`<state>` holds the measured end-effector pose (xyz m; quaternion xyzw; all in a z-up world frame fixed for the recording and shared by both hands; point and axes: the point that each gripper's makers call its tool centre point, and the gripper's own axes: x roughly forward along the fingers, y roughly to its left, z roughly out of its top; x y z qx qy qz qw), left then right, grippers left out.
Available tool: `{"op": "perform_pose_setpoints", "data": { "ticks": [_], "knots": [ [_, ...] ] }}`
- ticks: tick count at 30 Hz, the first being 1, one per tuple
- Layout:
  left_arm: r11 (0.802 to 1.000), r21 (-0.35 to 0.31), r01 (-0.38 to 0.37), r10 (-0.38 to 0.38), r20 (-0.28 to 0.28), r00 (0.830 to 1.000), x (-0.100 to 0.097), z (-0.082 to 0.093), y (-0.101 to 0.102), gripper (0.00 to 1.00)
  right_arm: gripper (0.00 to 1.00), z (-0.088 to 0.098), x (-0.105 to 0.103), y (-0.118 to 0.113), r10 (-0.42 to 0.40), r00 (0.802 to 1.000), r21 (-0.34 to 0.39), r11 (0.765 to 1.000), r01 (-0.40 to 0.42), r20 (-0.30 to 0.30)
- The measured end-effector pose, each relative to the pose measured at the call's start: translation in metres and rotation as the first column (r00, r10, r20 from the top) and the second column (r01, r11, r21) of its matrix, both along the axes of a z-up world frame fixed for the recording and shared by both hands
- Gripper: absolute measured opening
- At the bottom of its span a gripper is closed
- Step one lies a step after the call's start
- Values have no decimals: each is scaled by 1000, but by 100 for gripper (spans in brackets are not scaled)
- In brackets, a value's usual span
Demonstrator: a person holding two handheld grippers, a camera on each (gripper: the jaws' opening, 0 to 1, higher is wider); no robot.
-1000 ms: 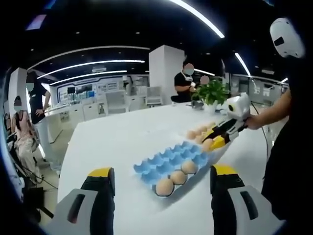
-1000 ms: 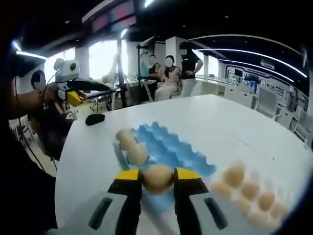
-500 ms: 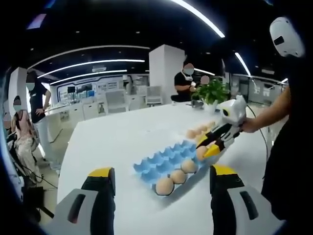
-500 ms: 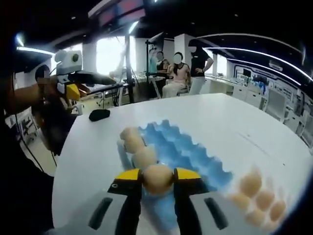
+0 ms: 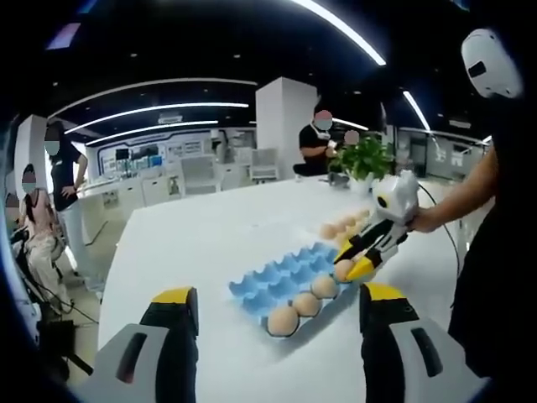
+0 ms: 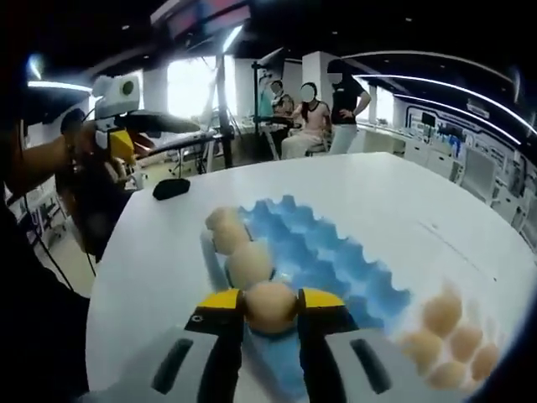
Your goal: Place the egg into an empty slot of the egg tray after lifting it from the table, then release the egg inside the slot.
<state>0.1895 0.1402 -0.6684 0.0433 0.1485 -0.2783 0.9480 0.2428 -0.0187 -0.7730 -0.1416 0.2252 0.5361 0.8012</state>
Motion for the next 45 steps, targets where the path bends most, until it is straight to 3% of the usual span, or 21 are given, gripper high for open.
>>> {"op": "perform_pose_setpoints", "data": {
  "ticks": [16,19,23,28,31,39,43,45],
  "knots": [
    [1000,5,11,-11,-12,1000,0,-2,-3,76,26,-4,1,1,7,1000,7,1000,-7,3],
    [1000,13,-6,6,-1,1000,2,-1,0,82,26,-4,1,0,12,1000,4,1000,-12,16],
    [1000,9,-8,8,7,1000,2,2,1,82,27,-4,2,-1,-1,1000,21,1000,1,1],
    [1000,14,-4,4,3,1000,1,1,0,81,27,-6,-1,-3,30,999,8,999,-31,42],
    [1000,16,-4,4,1,1000,0,0,-1,81,30,-4,1,-3,34,996,15,999,-35,87],
    [1000,31,-5,5,-14,1000,-2,-4,0,82,42,2,-1,-4,30,996,57,998,-35,80],
    [1000,26,-12,12,-15,1000,-2,-5,1,86,54,9,-1,-2,15,997,89,996,-22,77],
    [1000,23,-11,12,-19,1000,-2,-5,0,85,54,13,-2,-2,13,996,99,995,-21,84]
  ]
}}
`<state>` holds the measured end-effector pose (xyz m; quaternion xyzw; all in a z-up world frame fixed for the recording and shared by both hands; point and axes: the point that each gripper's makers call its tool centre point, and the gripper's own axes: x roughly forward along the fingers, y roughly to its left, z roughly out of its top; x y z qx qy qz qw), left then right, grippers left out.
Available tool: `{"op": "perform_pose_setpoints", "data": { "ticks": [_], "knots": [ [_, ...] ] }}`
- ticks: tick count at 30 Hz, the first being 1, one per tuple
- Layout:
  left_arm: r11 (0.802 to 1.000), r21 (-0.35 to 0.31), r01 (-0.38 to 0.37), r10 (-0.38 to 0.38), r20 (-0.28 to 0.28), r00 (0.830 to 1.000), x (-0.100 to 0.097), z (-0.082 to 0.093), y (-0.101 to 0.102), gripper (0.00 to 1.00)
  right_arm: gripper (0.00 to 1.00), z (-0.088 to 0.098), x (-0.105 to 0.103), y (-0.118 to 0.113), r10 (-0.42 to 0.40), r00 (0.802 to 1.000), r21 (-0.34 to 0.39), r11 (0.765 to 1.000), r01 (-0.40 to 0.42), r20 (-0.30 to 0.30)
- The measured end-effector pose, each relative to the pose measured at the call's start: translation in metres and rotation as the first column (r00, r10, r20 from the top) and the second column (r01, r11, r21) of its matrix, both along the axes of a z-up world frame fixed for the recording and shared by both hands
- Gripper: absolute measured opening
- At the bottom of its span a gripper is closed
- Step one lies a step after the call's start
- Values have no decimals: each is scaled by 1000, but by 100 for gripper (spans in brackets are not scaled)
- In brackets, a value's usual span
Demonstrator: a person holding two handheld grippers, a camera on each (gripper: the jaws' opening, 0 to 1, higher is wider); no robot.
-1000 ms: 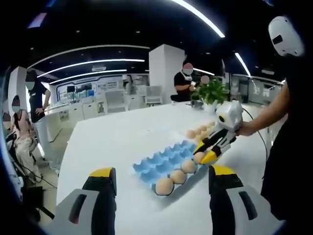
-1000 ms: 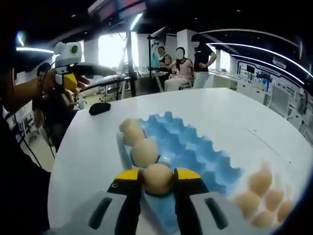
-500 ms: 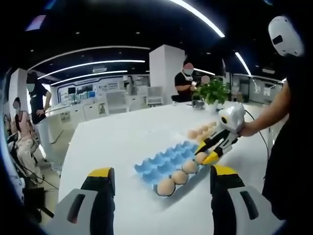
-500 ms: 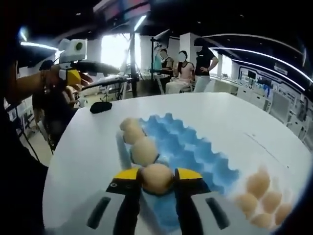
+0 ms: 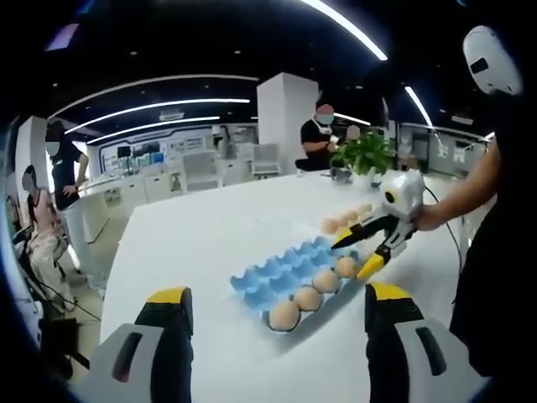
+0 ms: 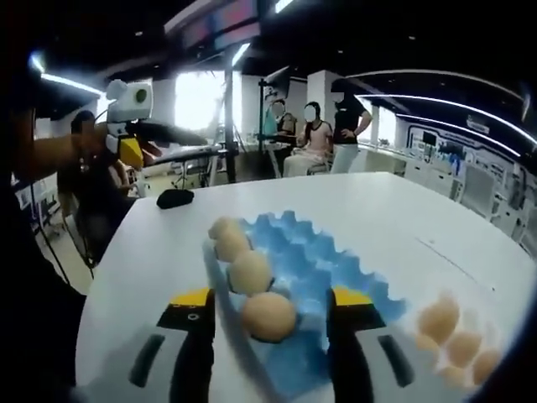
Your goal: Place the egg into an empty slot of the egg tray after lifting it from the table, then release the egg inside the slot.
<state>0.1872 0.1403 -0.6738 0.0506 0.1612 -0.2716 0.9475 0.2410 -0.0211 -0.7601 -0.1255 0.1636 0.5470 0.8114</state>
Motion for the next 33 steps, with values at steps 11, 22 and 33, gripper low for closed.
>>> {"op": "perform_pose_setpoints", "data": {
  "ticks": [11,22,33],
  "knots": [
    [1000,-6,5,-5,2,1000,0,0,-2,85,54,1,-1,-8,-23,1000,1,1000,23,7],
    [1000,-6,9,-9,8,1000,1,2,-2,84,52,12,6,-47,-113,993,18,993,113,13],
    [1000,-13,16,-16,10,1000,4,2,-4,83,52,11,11,-110,-248,969,-10,969,248,16]
  ]
}}
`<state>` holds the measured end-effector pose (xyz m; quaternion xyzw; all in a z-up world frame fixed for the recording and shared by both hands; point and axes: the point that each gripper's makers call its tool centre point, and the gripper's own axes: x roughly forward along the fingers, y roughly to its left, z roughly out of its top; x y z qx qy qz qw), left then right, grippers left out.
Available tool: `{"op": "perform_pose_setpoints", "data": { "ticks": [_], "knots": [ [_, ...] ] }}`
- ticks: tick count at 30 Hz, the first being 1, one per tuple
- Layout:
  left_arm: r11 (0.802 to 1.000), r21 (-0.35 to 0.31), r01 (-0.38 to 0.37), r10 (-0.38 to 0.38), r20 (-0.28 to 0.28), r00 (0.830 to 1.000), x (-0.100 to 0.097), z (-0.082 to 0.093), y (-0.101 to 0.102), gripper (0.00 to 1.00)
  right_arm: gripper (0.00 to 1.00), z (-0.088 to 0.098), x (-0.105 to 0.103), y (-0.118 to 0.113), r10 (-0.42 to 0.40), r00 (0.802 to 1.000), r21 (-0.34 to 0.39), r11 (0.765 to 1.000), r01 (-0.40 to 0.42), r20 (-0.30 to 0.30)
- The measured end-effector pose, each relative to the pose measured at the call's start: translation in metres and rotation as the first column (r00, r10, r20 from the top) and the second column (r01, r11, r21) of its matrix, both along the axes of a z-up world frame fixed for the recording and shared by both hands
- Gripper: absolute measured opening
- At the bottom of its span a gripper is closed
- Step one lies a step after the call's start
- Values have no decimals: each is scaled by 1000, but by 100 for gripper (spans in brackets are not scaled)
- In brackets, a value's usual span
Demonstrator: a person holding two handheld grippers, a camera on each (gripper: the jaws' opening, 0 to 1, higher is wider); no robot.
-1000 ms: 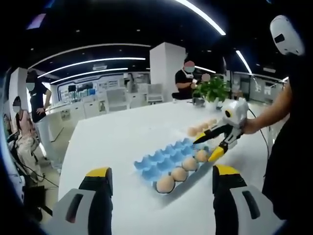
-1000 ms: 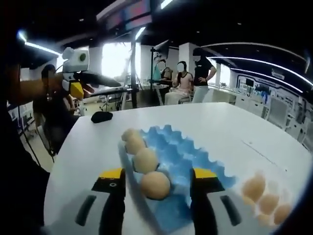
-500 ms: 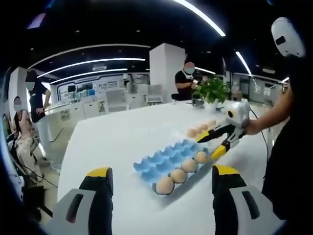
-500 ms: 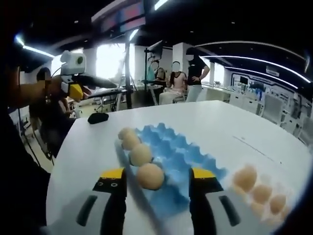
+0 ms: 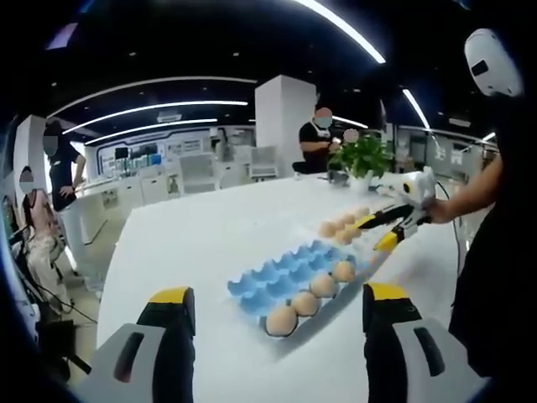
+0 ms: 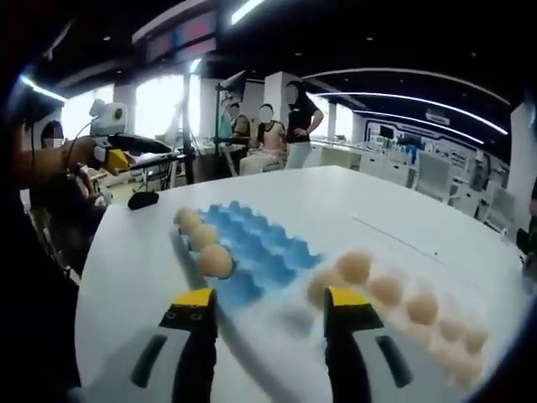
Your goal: Place the egg into an empty slot of the egg tray after lifting it from the table, then release the egg inside the slot.
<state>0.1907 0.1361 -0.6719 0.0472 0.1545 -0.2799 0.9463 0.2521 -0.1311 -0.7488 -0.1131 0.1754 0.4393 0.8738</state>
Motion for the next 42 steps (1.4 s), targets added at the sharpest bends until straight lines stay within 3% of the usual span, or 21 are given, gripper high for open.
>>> {"op": "perform_pose_setpoints", "data": {
  "ticks": [7,22,28,35,42],
  "knots": [
    [1000,-1,8,-8,0,1000,1,1,-4,84,54,2,3,-23,-57,998,-11,998,57,13],
    [1000,-3,6,-6,4,1000,1,2,-3,83,52,-3,8,-101,-221,975,-65,973,221,19],
    [1000,-3,2,-2,6,1000,2,3,-2,83,52,1,18,-141,-328,944,-79,940,331,45],
    [1000,-5,3,-3,8,1000,1,4,-3,82,51,3,29,-194,-469,882,-64,880,471,46],
    [1000,-4,4,-4,4,1000,0,4,-4,82,50,-10,30,-215,-504,864,-97,859,503,24]
  ]
}}
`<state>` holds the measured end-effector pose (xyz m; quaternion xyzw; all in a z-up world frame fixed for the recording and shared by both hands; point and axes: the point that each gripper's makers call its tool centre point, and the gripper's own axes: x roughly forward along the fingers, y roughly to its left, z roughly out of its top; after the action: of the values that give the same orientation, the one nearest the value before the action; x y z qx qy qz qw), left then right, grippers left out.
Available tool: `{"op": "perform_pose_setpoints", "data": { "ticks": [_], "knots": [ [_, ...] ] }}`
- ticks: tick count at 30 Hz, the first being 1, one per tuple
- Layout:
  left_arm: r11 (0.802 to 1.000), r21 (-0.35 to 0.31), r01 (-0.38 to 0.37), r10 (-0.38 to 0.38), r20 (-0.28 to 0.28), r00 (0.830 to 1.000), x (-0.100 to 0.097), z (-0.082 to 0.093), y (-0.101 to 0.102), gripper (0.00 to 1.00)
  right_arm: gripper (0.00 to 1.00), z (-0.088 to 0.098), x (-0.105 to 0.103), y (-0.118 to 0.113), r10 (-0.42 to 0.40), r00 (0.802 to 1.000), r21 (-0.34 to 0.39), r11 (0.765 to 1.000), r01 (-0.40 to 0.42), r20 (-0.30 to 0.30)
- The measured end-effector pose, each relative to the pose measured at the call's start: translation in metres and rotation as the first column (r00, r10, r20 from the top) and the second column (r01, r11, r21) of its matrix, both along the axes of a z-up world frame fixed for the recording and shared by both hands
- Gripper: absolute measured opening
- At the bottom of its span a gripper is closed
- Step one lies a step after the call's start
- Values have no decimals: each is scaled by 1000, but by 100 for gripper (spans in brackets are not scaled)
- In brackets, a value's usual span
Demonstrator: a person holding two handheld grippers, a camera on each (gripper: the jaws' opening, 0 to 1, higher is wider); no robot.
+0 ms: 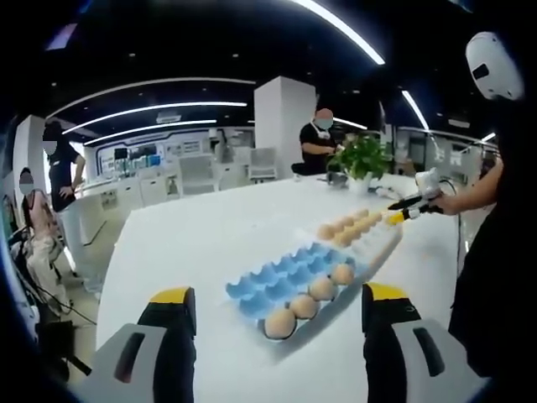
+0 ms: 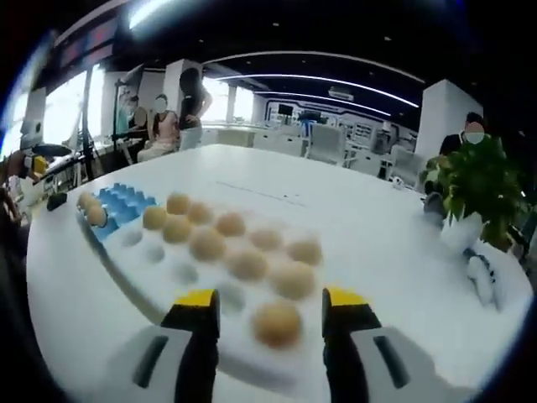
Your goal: Place the egg into an empty slot of the egg tray after lifting it from the table, then release the egg inside the slot.
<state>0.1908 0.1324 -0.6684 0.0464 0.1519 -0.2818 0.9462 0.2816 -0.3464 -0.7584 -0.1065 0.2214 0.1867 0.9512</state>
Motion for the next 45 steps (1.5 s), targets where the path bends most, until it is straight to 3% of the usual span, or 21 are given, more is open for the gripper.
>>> {"op": "perform_pose_setpoints", "data": {
  "ticks": [4,16,23,30,31,35,45],
  "knots": [
    [1000,-2,1,-1,-3,1000,0,0,0,81,49,-7,-2,-1,-5,1000,0,1000,5,-22],
    [1000,0,-5,5,0,1000,1,1,2,81,32,-20,-2,-1,0,998,-24,1000,-2,-69],
    [1000,1,-5,5,-5,1000,2,0,2,81,31,-24,0,-4,-26,994,54,998,32,-104],
    [1000,0,-5,5,4,1000,4,2,1,81,26,-24,2,-7,-39,994,59,997,45,-99],
    [1000,-2,-5,5,5,1000,5,2,1,81,26,-26,2,-6,-72,988,116,989,88,-135],
    [1000,-1,0,0,7,1000,6,3,0,80,25,-25,3,-6,-36,992,42,998,41,-122],
    [1000,-7,-8,8,9,1000,6,2,2,80,25,-8,3,-7,-32,995,40,999,37,-100]
  ]
}}
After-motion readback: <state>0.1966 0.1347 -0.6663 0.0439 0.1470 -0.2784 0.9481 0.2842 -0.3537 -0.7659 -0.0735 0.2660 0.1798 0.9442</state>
